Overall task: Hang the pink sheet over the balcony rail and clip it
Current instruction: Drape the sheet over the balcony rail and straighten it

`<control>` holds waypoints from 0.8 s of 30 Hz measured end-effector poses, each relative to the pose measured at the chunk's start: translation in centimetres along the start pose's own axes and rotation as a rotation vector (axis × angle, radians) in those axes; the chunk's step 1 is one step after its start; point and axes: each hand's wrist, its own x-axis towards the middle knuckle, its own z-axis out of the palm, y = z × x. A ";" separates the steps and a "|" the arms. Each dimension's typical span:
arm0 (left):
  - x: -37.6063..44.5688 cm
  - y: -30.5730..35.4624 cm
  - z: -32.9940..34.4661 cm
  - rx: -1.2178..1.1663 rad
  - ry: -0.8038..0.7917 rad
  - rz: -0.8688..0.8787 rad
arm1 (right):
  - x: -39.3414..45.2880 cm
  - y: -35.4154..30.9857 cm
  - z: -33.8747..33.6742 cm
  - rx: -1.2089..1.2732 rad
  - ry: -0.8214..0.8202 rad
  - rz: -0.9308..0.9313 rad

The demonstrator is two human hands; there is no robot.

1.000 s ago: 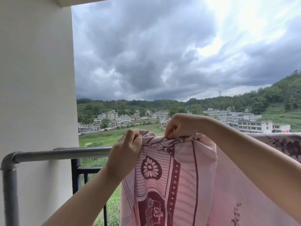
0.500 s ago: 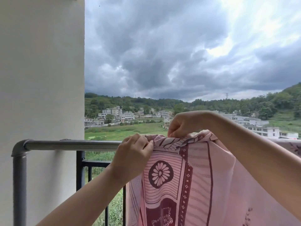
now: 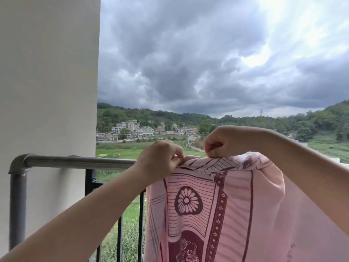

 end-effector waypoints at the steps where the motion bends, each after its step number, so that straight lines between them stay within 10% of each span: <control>1: -0.2 -0.2 0.1 0.010 0.060 0.001 | -0.6 0.0 -0.1 -0.021 -0.007 0.000; 9: 1.8 0.3 1.6 0.063 0.466 -0.009 | -3.8 3.1 -1.3 -0.193 -0.267 0.348; 19: 9.6 4.2 -2.4 0.527 0.535 0.228 | -2.1 10.5 -5.2 -0.470 1.085 0.711; 21: 11.4 4.2 -2.4 0.616 0.464 0.233 | -0.9 11.5 -4.3 -0.376 1.022 0.820; 24: 11.4 1.3 -0.2 0.783 0.292 0.262 | 0.7 11.7 0.2 -0.234 0.358 0.574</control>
